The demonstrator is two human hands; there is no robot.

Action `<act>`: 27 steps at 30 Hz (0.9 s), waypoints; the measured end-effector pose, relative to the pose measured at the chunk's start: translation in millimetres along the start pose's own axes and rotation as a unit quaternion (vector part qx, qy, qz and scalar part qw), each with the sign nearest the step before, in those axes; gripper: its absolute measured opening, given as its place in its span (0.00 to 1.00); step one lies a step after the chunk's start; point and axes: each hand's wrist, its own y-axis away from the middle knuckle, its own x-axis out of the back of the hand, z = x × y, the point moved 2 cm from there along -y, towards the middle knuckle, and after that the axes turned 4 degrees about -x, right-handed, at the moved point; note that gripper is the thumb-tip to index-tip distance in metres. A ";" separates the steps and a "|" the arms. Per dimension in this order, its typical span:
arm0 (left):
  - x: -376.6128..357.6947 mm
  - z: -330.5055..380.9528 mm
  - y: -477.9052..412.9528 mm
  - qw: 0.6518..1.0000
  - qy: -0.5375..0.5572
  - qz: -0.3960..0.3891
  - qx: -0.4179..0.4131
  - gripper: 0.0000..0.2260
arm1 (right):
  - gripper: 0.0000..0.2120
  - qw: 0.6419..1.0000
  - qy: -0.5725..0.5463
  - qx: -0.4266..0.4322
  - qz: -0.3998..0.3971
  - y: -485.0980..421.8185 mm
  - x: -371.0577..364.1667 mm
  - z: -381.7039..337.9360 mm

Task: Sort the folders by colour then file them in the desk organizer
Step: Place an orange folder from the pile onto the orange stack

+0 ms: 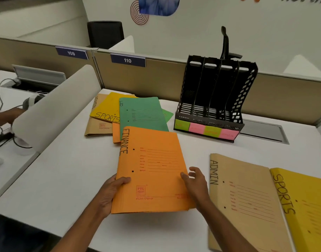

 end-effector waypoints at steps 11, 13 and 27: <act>-15.4 -48.3 17.7 0.992 -0.072 -0.075 0.069 0.24 | 0.13 0.989 -0.106 -0.070 0.074 38.5 28.2 64.8; -20.5 -49.7 16.2 0.990 -0.092 -0.078 0.069 0.23 | 0.16 0.988 -0.096 -0.080 0.089 41.7 29.0 72.4; -36.7 -45.8 -6.0 0.939 -0.341 -0.029 -0.024 0.16 | 0.21 0.994 -0.044 -0.062 0.080 35.0 29.5 69.6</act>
